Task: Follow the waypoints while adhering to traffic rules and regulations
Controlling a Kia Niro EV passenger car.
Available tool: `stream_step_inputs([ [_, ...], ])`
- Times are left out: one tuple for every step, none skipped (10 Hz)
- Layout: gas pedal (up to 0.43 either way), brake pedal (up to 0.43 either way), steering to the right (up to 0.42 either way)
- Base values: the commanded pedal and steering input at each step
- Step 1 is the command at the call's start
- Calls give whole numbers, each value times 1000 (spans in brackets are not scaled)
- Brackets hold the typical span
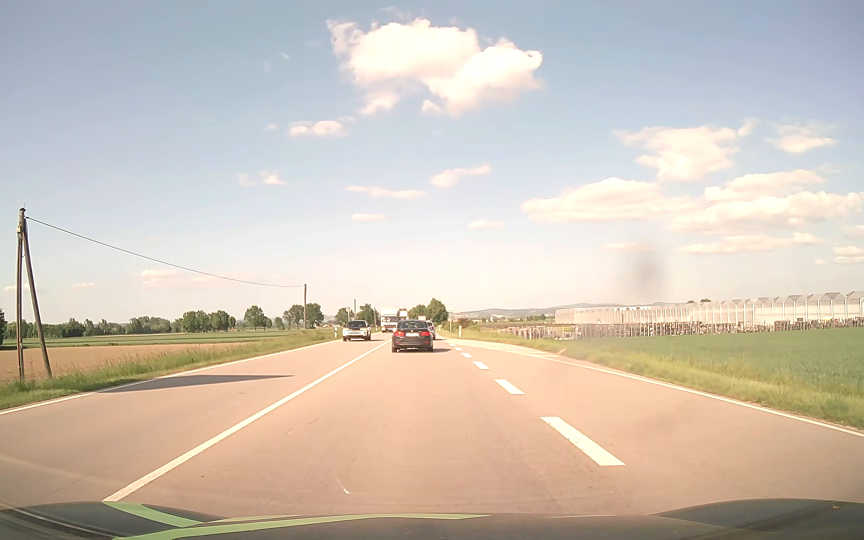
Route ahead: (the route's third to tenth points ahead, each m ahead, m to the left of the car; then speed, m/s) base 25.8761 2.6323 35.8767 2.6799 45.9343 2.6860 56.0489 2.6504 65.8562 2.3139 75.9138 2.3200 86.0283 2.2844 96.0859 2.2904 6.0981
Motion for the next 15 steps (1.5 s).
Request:
stream_step_inputs([
  [67,0,1],
  [67,0,1],
  [67,0,1],
  [67,0,0],
  [67,0,0],
  [67,0,0],
  [67,0,0],
  [67,0,-2],
  [79,0,-4],
  [79,0,-7],
  [79,0,-7],
  [87,0,-7],
  [87,0,-7],
  [98,0,-7],
  [98,0,-7],
])
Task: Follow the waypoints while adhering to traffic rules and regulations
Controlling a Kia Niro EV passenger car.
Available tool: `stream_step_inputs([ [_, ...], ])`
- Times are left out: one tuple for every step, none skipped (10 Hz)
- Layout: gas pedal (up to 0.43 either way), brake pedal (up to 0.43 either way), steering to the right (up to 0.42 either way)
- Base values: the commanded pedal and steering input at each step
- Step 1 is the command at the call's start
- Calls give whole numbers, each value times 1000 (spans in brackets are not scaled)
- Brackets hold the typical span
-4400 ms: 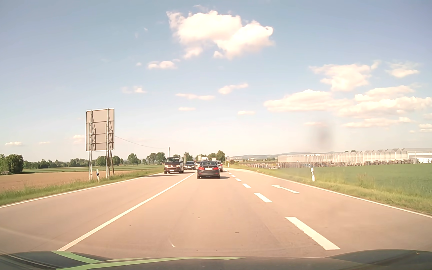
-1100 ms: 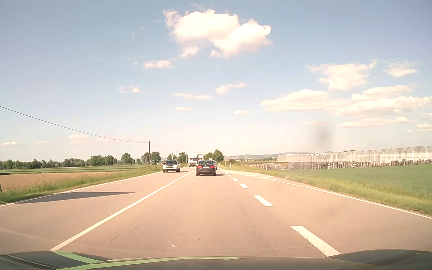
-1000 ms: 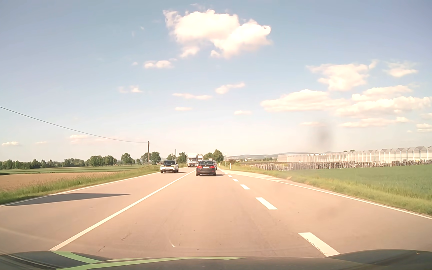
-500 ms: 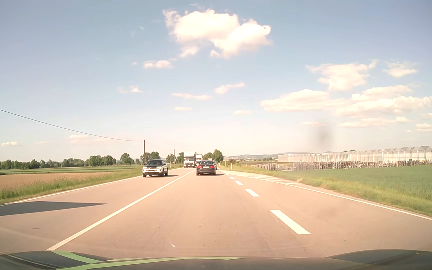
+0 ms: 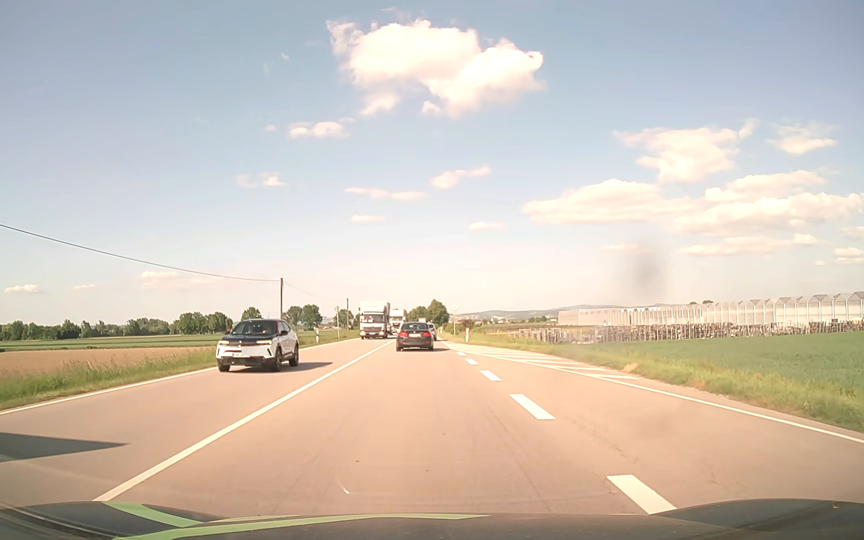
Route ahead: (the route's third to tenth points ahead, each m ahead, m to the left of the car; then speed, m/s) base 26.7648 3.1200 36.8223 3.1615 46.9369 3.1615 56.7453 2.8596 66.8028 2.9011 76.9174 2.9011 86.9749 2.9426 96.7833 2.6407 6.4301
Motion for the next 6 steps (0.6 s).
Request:
stream_step_inputs([
  [98,0,-8],
  [110,0,-8],
  [110,0,-9],
  [110,0,-9],
  [110,0,-9],
  [110,0,-9],
])
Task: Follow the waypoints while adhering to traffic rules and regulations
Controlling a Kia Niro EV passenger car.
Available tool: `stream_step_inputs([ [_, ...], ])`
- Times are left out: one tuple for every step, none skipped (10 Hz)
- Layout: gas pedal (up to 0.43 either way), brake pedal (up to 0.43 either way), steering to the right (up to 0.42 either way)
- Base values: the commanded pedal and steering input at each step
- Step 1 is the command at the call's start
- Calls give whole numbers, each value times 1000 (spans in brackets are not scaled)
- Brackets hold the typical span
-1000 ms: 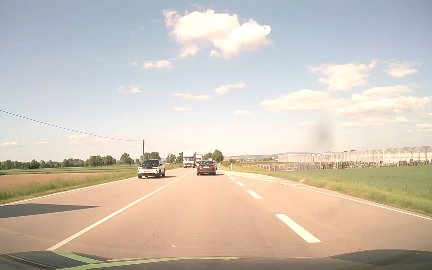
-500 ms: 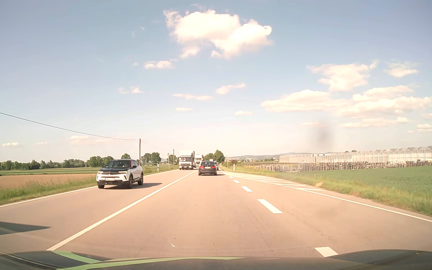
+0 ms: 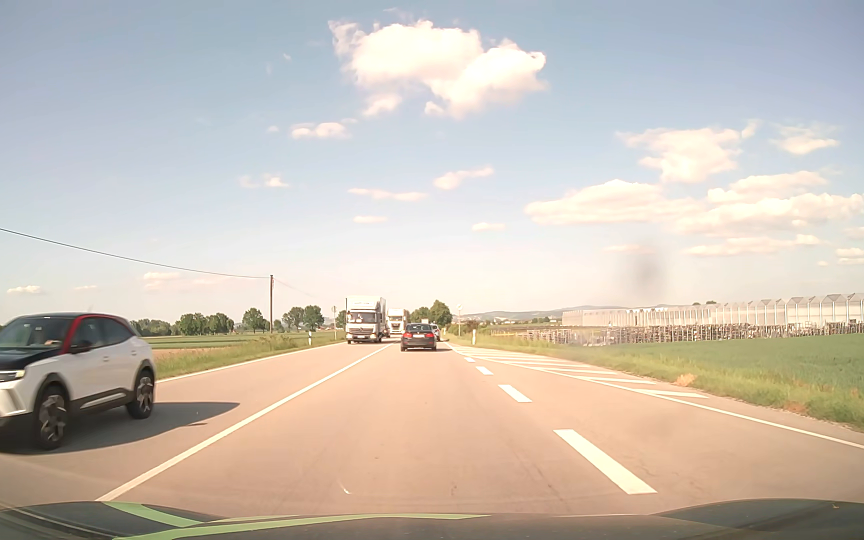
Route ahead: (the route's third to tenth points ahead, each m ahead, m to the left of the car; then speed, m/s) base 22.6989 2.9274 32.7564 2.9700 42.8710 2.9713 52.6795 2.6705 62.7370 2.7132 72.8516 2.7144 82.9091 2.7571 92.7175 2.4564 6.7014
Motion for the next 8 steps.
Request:
stream_step_inputs([
  [110,0,-9],
  [118,0,-9],
  [118,0,-7],
  [118,0,-6],
  [118,0,-5],
  [118,0,-4],
  [118,0,-4],
  [118,0,-3],
])
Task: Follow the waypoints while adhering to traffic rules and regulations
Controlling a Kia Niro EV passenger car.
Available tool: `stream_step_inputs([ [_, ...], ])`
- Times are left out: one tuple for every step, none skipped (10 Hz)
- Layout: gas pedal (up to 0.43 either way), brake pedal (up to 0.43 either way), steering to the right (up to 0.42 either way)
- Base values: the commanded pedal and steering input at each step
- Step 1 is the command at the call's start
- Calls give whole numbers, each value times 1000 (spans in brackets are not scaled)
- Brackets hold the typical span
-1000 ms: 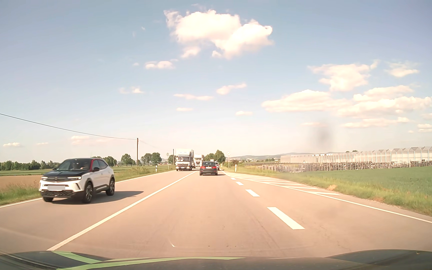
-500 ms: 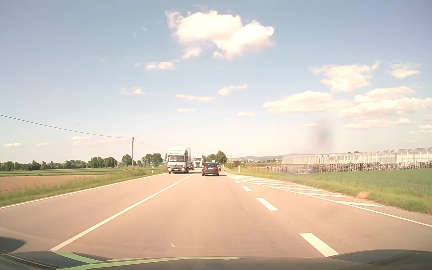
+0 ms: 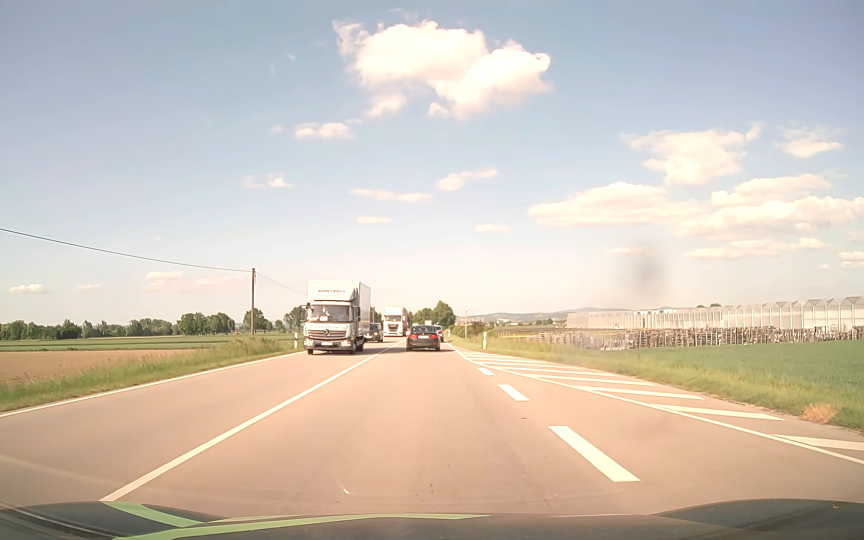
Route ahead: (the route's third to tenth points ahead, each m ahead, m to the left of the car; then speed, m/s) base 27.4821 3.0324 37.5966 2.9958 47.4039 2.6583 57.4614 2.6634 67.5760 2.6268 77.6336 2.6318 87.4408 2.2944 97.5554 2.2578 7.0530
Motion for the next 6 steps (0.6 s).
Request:
stream_step_inputs([
  [118,0,-3],
  [118,0,-3],
  [118,0,-3],
  [118,0,-2],
  [118,0,-2],
  [118,0,-2],
])
